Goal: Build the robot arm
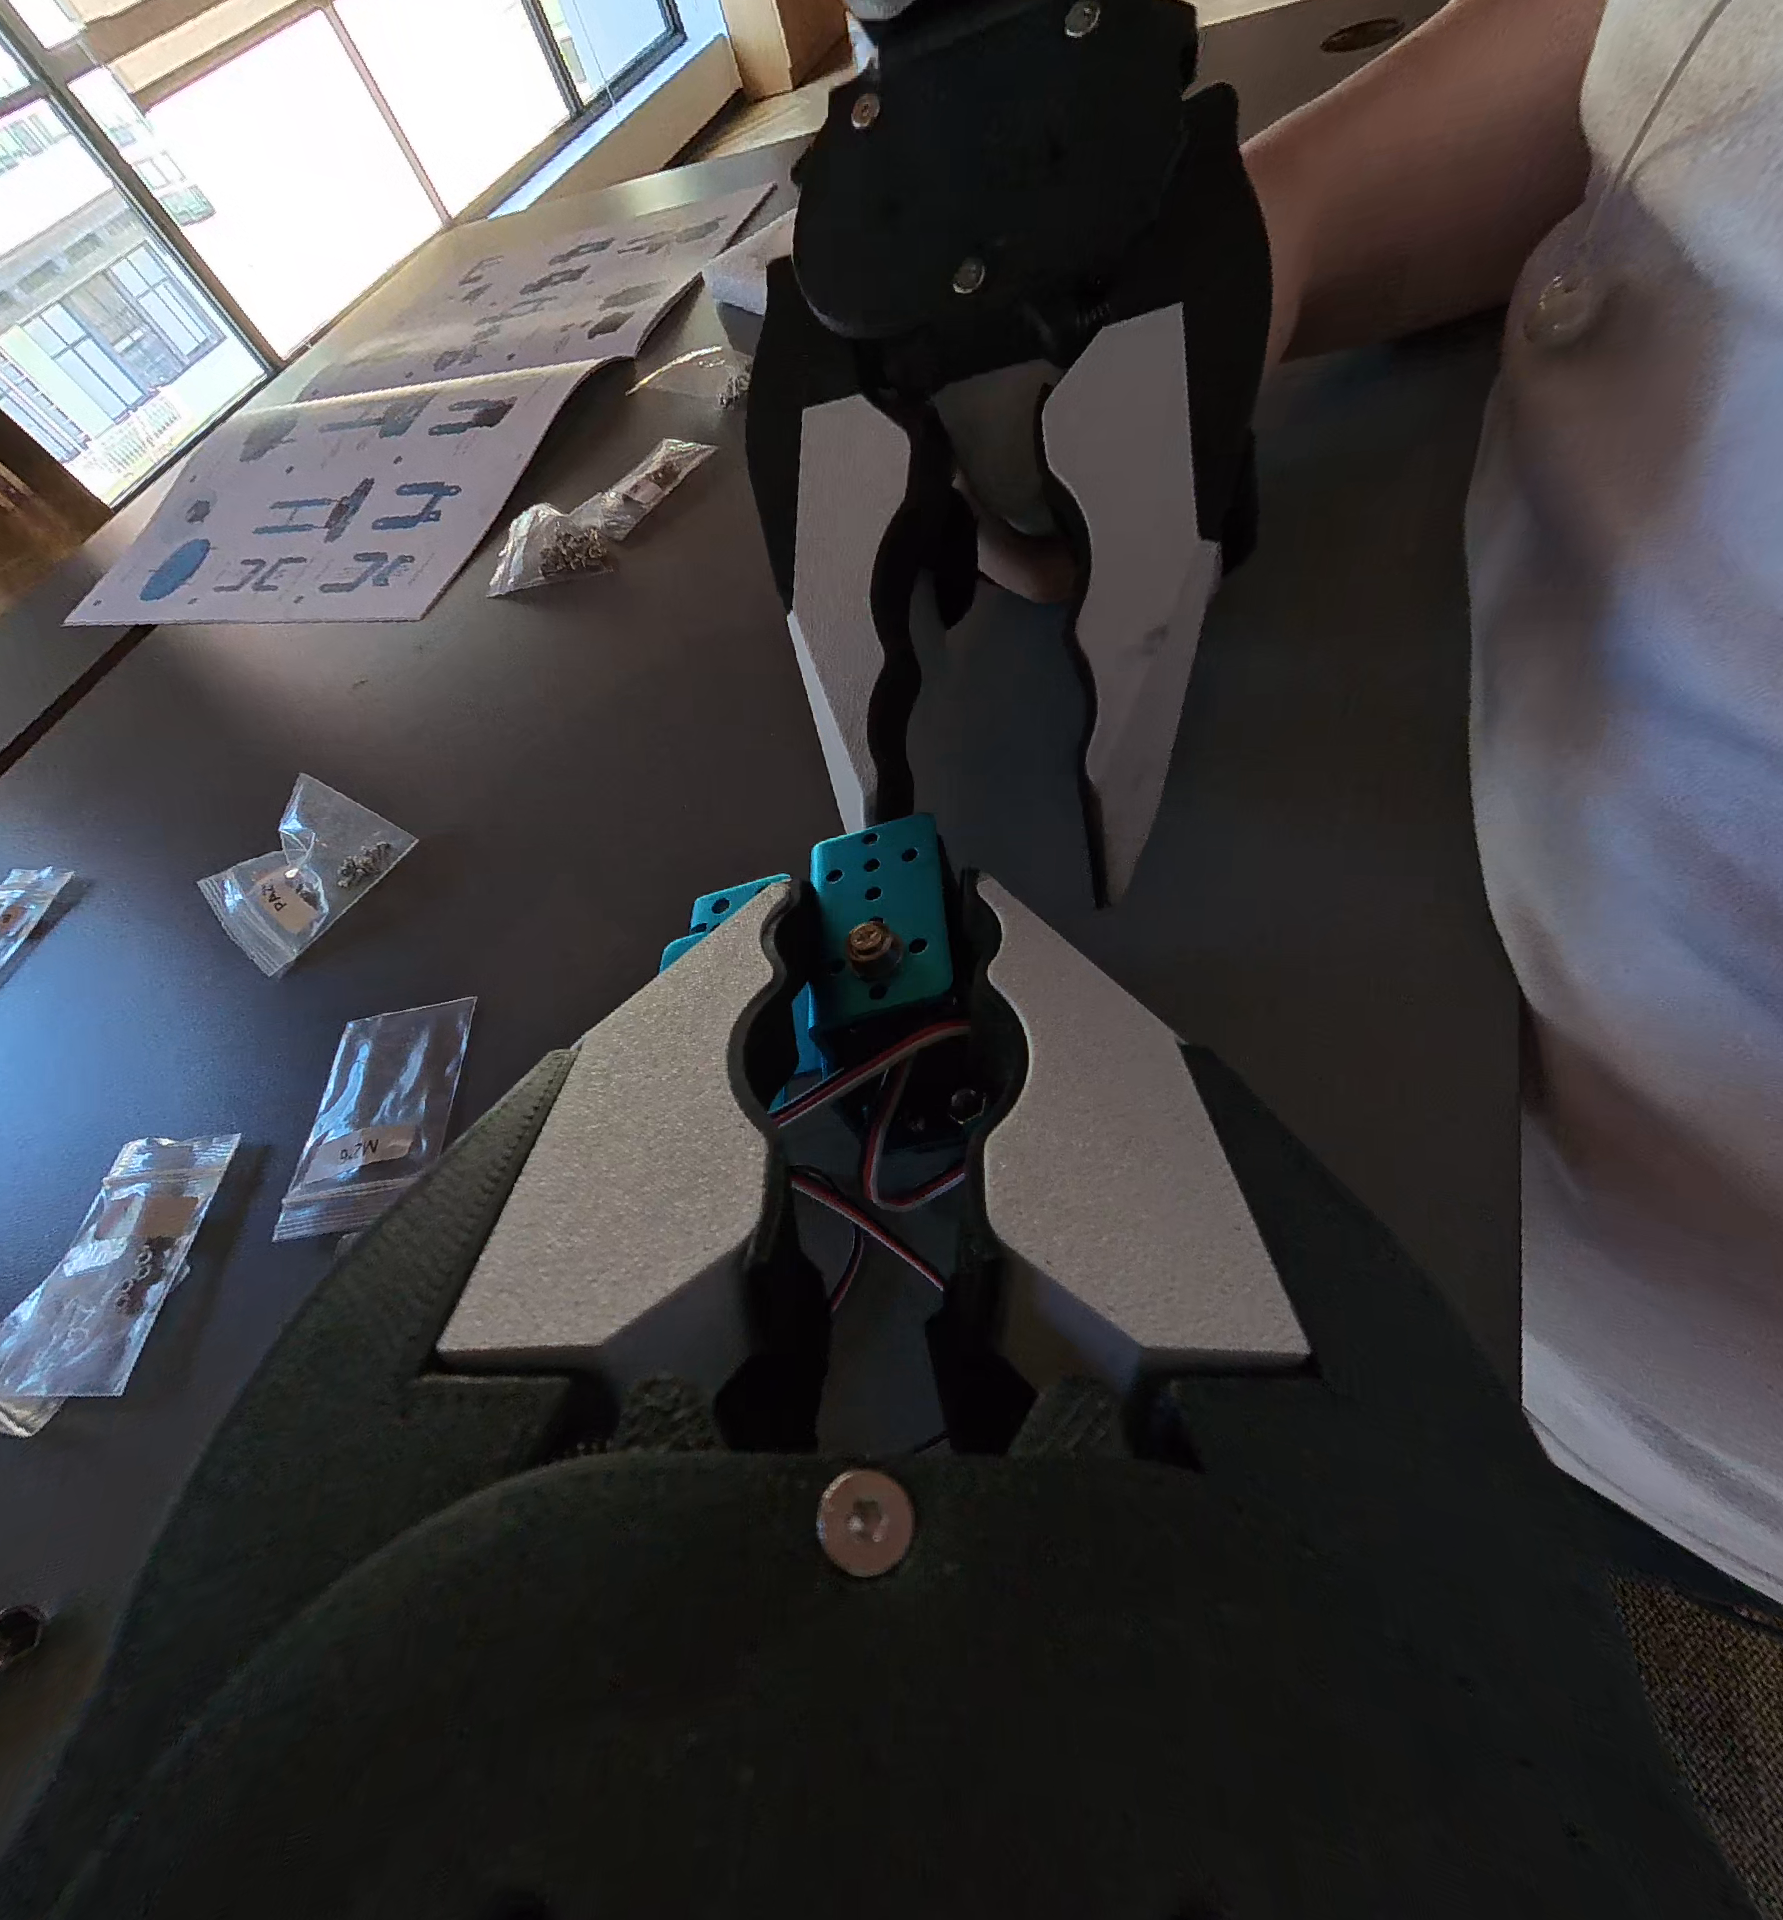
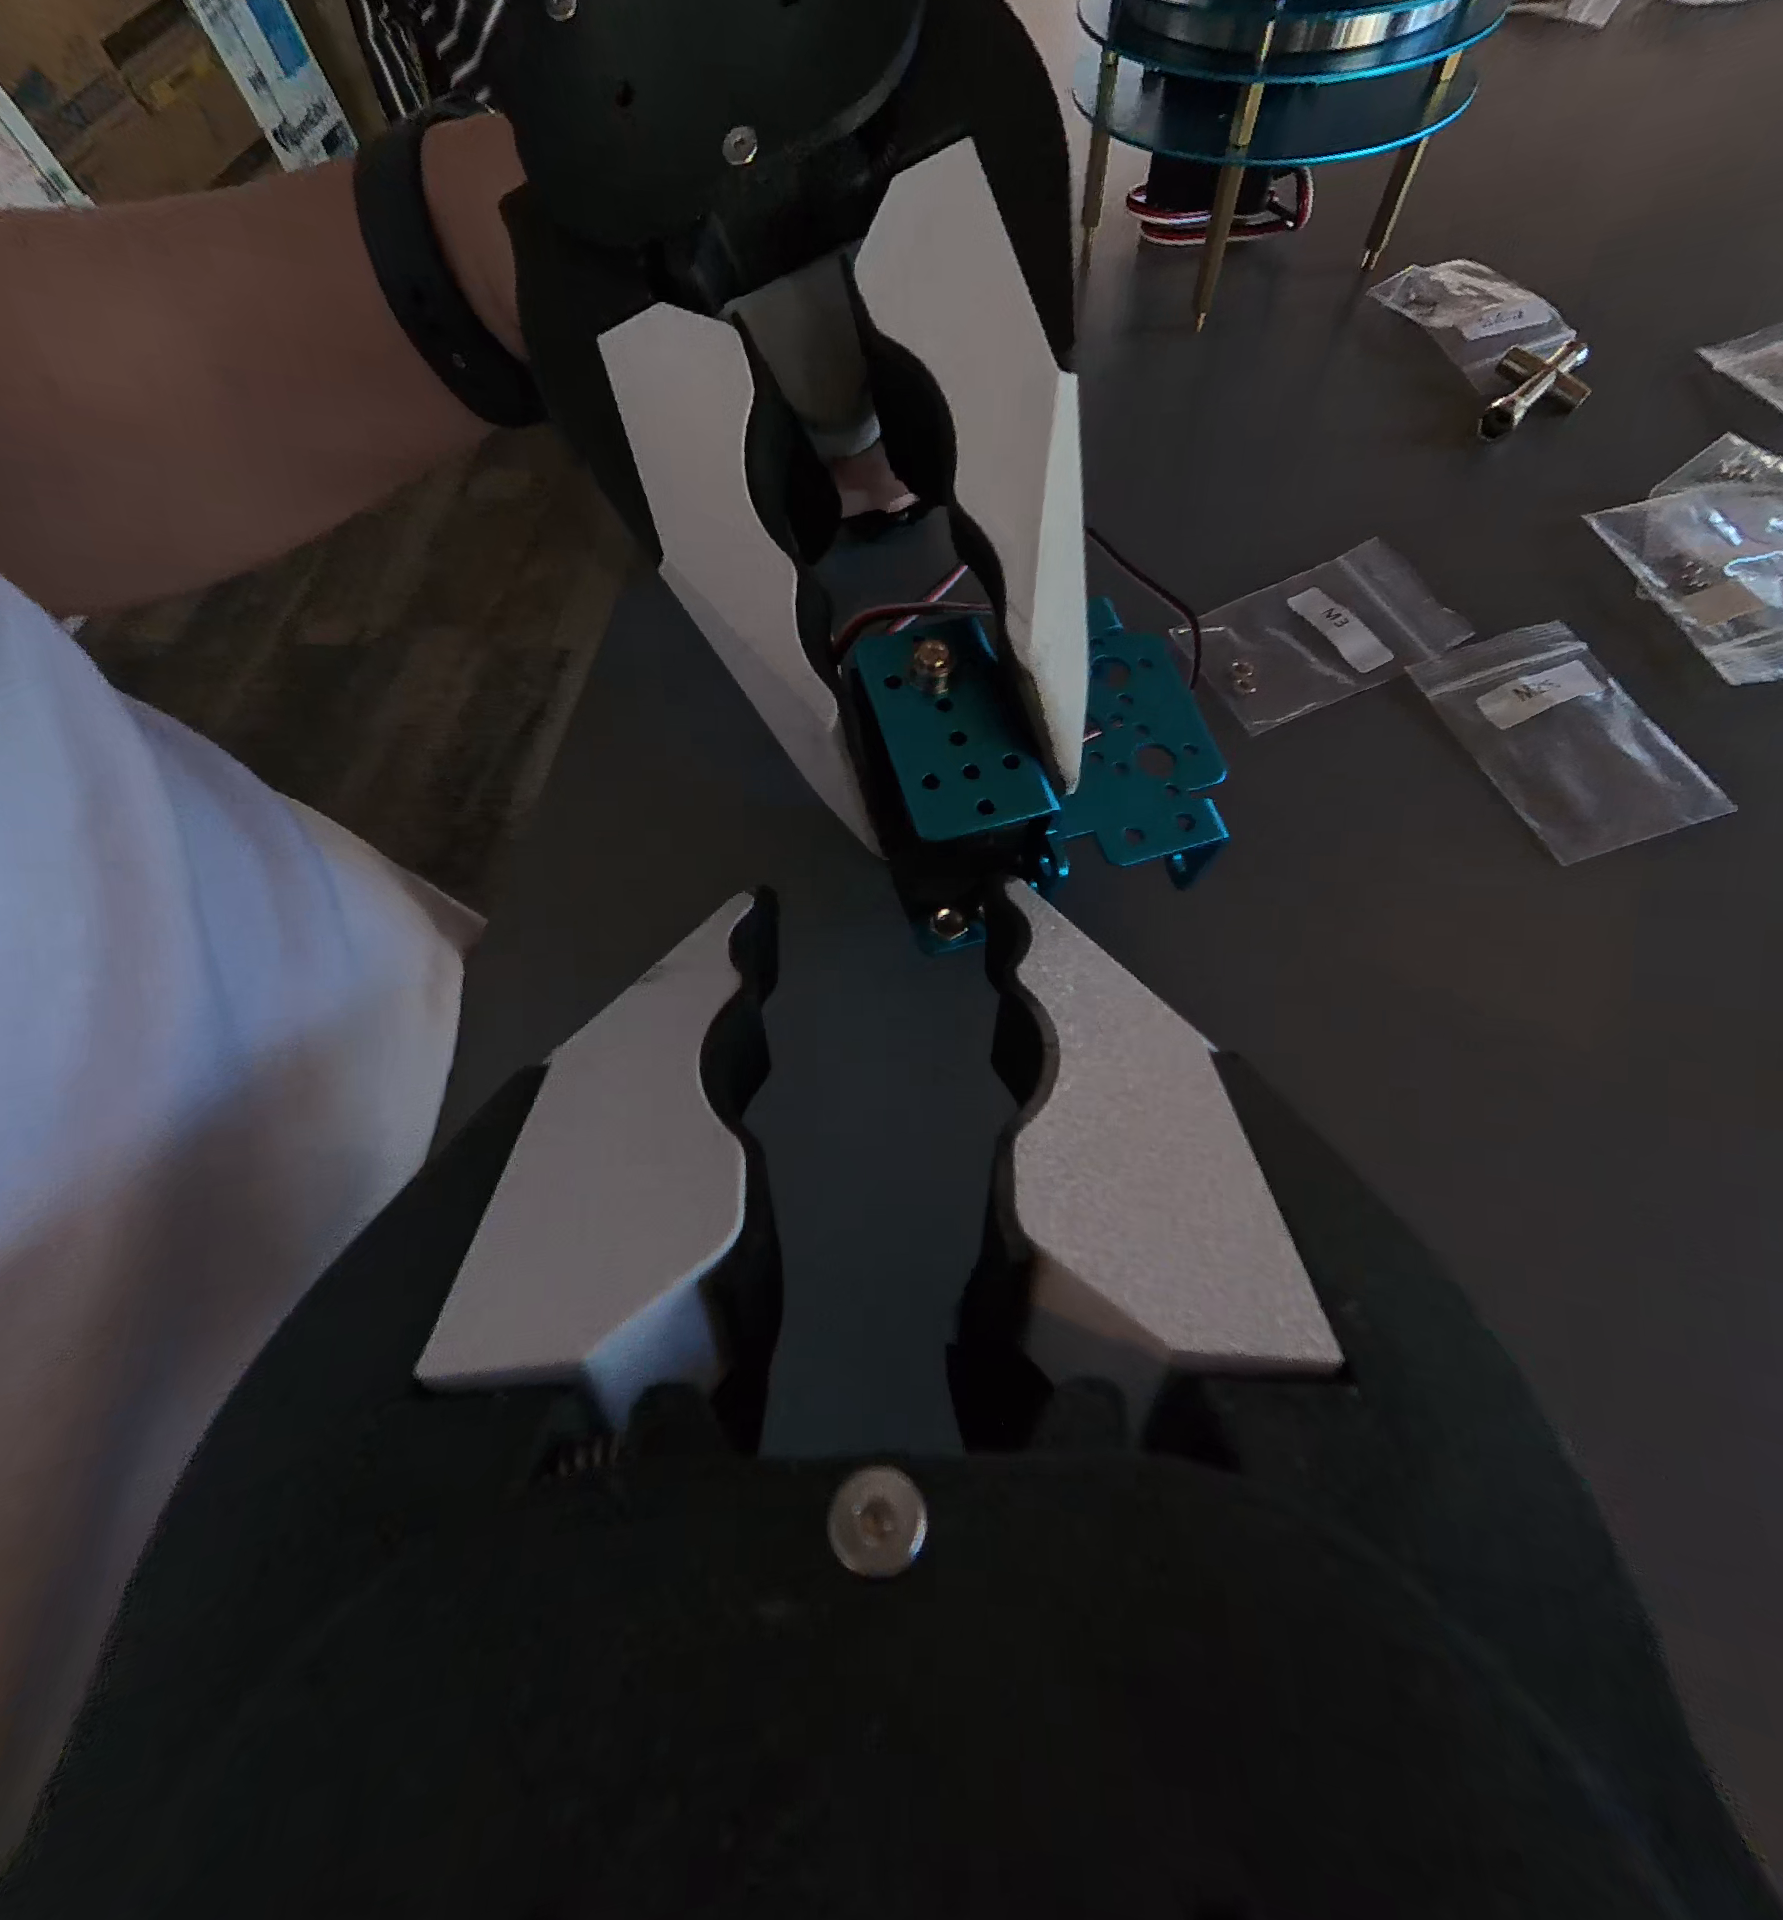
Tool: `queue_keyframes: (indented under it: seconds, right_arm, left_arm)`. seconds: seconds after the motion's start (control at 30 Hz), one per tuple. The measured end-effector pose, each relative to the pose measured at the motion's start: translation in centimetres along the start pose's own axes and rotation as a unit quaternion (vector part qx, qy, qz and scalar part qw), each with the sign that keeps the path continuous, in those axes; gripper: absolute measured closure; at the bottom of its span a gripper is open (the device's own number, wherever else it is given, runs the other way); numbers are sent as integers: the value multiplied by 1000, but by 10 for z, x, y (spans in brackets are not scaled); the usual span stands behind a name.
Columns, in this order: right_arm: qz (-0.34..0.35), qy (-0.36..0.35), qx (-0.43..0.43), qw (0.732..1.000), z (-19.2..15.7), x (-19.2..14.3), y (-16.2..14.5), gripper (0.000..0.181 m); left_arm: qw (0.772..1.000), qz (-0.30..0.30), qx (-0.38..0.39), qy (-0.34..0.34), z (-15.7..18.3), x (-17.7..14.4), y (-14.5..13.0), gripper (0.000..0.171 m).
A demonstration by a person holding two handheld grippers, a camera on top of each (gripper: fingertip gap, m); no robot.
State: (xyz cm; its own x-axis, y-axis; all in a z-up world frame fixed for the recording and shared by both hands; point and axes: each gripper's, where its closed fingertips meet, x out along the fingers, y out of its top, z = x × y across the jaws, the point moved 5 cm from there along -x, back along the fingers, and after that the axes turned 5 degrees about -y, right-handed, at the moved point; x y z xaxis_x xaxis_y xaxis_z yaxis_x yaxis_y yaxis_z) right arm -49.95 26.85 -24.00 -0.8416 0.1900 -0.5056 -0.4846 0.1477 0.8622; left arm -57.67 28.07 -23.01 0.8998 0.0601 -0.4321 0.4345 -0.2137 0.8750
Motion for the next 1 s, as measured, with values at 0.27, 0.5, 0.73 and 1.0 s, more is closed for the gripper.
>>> queue_keyframes:
  seconds: [0.27, 0.5, 0.73, 1.0]
  right_arm:
    - [20, -1, 3, 1000, 3, -8, 0, 139]
    - [-2, -3, 1, 1000, 5, -5, -3, 138]
    - [-17, -5, -3, 1000, 5, -2, -5, 138]
    - [-23, -1, -2, 1000, 4, -4, -7, 144]
  left_arm:
    - [1000, 0, 3, 2, 1, 0, 0, 143]
    - [1000, 0, 4, 2, 2, 0, 0, 143]
    - [1000, 0, 5, 3, 3, 0, 0, 143]
    - [1000, 0, 2, 2, 2, 0, 0, 143]
